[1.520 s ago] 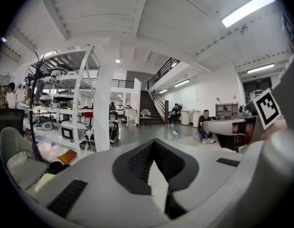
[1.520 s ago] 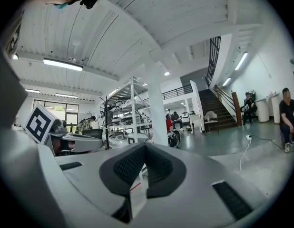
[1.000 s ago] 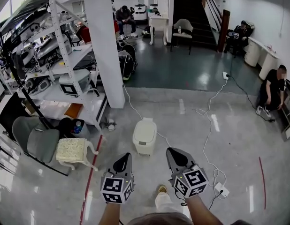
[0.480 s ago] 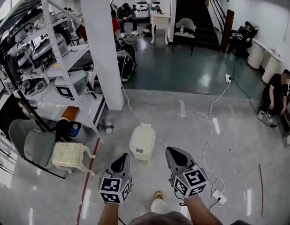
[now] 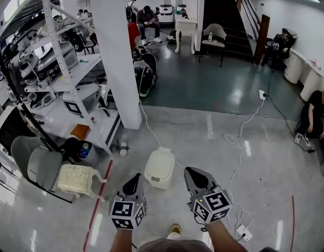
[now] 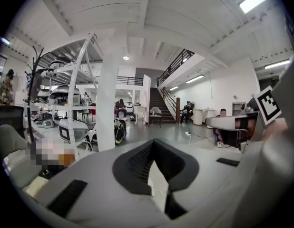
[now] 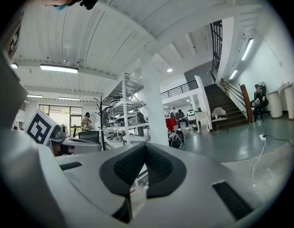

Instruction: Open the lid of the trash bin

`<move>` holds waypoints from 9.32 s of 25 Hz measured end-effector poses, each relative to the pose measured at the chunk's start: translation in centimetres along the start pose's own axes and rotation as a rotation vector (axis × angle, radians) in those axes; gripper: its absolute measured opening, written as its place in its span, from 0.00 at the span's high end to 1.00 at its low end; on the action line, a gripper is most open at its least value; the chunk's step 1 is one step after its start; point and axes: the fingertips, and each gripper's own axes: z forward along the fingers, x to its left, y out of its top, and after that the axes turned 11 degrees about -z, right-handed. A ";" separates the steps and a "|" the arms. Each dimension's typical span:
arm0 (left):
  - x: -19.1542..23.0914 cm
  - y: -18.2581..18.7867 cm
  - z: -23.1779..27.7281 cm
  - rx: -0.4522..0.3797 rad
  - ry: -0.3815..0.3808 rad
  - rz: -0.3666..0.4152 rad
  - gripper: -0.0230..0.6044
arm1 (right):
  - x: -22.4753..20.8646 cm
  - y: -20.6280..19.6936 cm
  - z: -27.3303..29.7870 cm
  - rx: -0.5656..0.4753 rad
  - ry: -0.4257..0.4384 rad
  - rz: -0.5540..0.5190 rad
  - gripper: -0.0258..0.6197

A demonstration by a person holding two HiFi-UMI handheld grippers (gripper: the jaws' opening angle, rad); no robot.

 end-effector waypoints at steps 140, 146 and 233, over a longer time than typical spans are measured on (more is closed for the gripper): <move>19.3 -53.5 30.4 0.973 0.063 -0.296 0.96 | -3.3 -29.9 20.4 0.370 0.021 0.195 0.91; 19.2 -53.5 30.3 0.978 0.054 -0.307 0.96 | -3.2 -30.1 20.4 0.374 0.023 0.193 0.91; -2.2 4.6 -2.1 -0.079 -0.130 -0.093 0.97 | 3.7 4.9 1.6 -0.093 0.166 -0.029 0.91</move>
